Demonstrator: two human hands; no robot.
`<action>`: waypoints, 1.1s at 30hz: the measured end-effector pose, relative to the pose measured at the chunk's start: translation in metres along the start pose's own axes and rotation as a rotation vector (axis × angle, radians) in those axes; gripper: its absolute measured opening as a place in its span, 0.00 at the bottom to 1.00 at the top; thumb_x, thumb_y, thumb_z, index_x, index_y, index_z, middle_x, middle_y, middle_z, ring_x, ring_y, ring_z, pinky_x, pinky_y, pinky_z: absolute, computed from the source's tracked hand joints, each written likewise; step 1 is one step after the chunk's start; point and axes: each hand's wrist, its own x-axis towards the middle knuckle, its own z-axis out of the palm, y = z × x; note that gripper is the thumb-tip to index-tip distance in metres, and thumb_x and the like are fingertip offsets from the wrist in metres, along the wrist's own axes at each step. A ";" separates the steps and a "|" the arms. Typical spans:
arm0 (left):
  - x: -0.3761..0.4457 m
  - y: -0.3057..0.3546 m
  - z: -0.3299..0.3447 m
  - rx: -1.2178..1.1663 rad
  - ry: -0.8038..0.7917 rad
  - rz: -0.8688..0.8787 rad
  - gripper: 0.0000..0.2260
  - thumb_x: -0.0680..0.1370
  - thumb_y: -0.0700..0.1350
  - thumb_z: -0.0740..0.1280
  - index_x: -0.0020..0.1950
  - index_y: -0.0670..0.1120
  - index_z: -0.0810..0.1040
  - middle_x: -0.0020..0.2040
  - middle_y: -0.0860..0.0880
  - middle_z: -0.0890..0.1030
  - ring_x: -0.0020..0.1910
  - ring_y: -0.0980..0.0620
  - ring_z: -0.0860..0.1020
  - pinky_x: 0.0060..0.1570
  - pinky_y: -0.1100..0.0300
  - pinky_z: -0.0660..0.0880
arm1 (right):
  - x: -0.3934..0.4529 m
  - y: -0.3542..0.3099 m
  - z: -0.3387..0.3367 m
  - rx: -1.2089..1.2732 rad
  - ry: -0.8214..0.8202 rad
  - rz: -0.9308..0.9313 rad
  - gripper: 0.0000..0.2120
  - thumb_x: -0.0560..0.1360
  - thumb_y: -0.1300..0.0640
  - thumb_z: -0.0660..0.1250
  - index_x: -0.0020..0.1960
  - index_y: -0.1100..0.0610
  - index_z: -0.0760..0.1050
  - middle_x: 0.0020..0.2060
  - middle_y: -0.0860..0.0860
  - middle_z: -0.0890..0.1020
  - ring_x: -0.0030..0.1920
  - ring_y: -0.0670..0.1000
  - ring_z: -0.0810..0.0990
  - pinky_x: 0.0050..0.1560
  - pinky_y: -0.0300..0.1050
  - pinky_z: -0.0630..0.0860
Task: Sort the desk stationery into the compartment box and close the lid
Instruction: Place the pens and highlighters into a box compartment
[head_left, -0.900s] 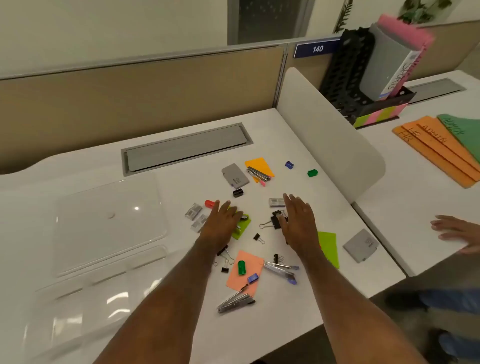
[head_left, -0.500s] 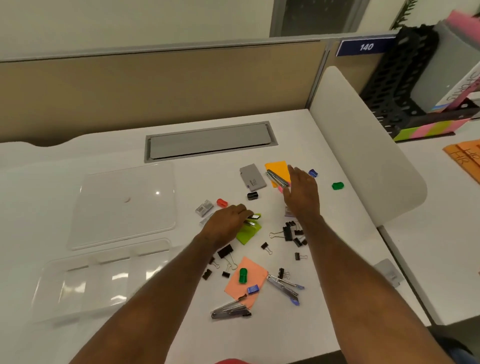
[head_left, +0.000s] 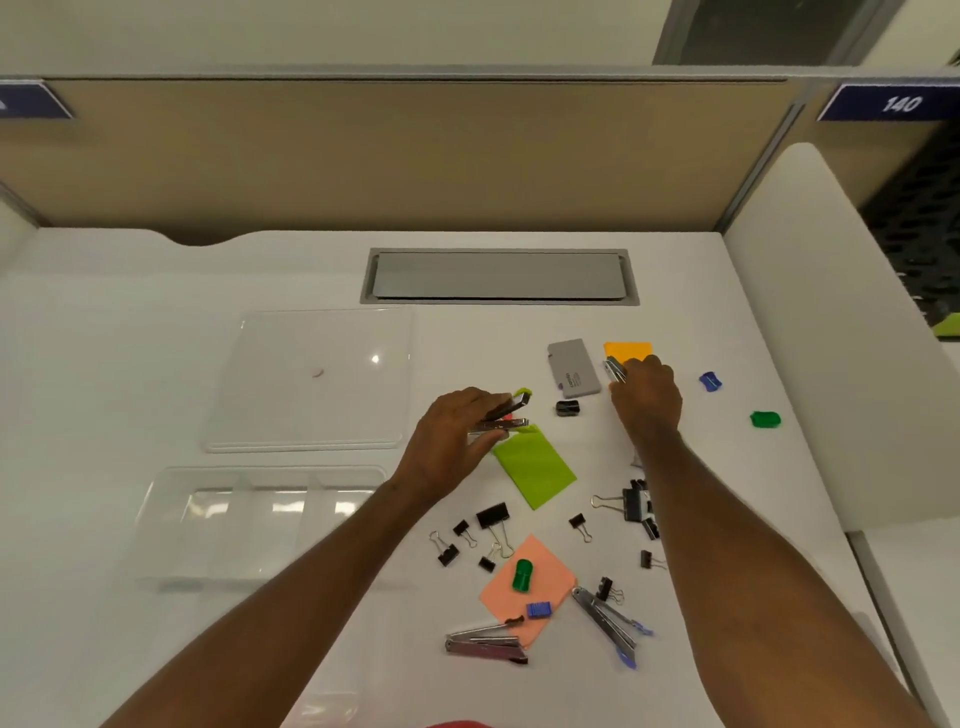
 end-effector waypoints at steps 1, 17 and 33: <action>-0.003 -0.001 -0.004 -0.012 0.026 -0.011 0.20 0.75 0.44 0.74 0.67 0.45 0.78 0.55 0.49 0.82 0.54 0.50 0.79 0.56 0.51 0.76 | 0.001 0.000 0.001 0.008 0.006 0.000 0.13 0.79 0.56 0.64 0.60 0.62 0.75 0.58 0.60 0.75 0.60 0.61 0.73 0.54 0.53 0.74; -0.090 -0.046 -0.091 -0.184 0.187 -0.135 0.30 0.75 0.50 0.75 0.74 0.58 0.67 0.59 0.61 0.79 0.57 0.56 0.79 0.60 0.62 0.75 | -0.073 -0.072 -0.032 0.790 0.445 0.011 0.09 0.74 0.56 0.71 0.54 0.56 0.78 0.49 0.53 0.82 0.45 0.52 0.80 0.38 0.27 0.70; -0.228 -0.142 -0.208 -0.043 0.343 -0.324 0.29 0.73 0.53 0.74 0.72 0.53 0.71 0.49 0.58 0.82 0.51 0.57 0.80 0.61 0.49 0.74 | -0.227 -0.283 -0.001 1.073 0.175 -0.247 0.13 0.71 0.60 0.75 0.54 0.55 0.78 0.43 0.43 0.83 0.39 0.43 0.81 0.40 0.32 0.76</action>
